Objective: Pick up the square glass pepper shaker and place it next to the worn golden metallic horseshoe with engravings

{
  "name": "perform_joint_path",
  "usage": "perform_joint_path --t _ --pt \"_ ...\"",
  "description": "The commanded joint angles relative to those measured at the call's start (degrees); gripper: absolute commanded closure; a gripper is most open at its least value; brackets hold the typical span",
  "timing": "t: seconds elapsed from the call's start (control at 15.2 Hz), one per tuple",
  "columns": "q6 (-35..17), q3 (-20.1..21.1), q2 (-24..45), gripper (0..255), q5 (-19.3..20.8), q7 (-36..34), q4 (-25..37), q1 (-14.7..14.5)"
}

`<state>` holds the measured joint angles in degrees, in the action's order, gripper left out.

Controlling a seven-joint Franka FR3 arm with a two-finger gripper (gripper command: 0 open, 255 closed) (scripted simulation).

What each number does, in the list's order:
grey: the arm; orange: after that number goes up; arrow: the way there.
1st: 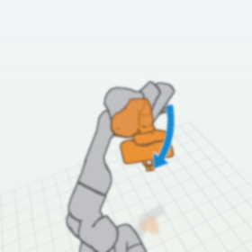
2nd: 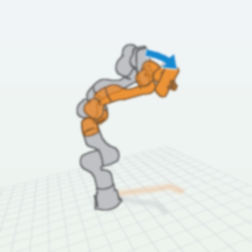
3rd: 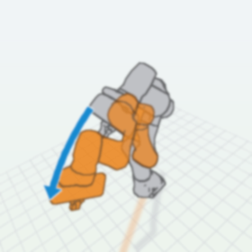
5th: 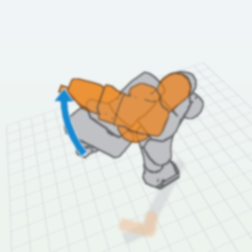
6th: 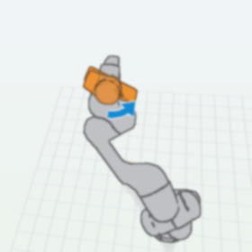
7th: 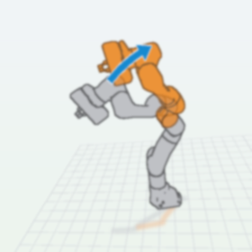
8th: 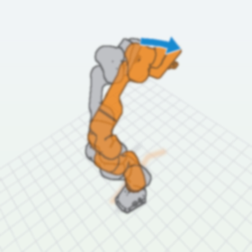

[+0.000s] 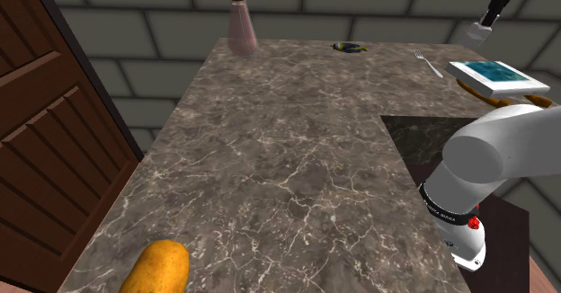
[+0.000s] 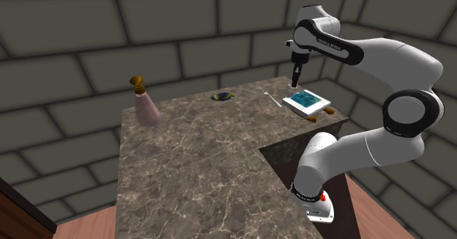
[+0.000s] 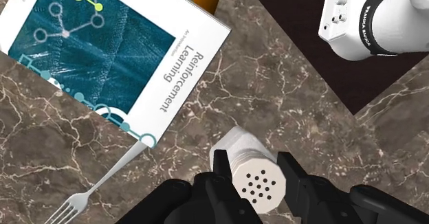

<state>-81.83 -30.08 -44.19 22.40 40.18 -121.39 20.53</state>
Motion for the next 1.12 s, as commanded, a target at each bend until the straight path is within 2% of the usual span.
perform_joint_path --t 0.0,1.06 --pt "-1.2 -0.4 -0.6 255 0.5 0.0 -1.7 0.3" --pt "-11.7 -3.7 -3.8 255 3.8 -1.6 -15.3 1.9"
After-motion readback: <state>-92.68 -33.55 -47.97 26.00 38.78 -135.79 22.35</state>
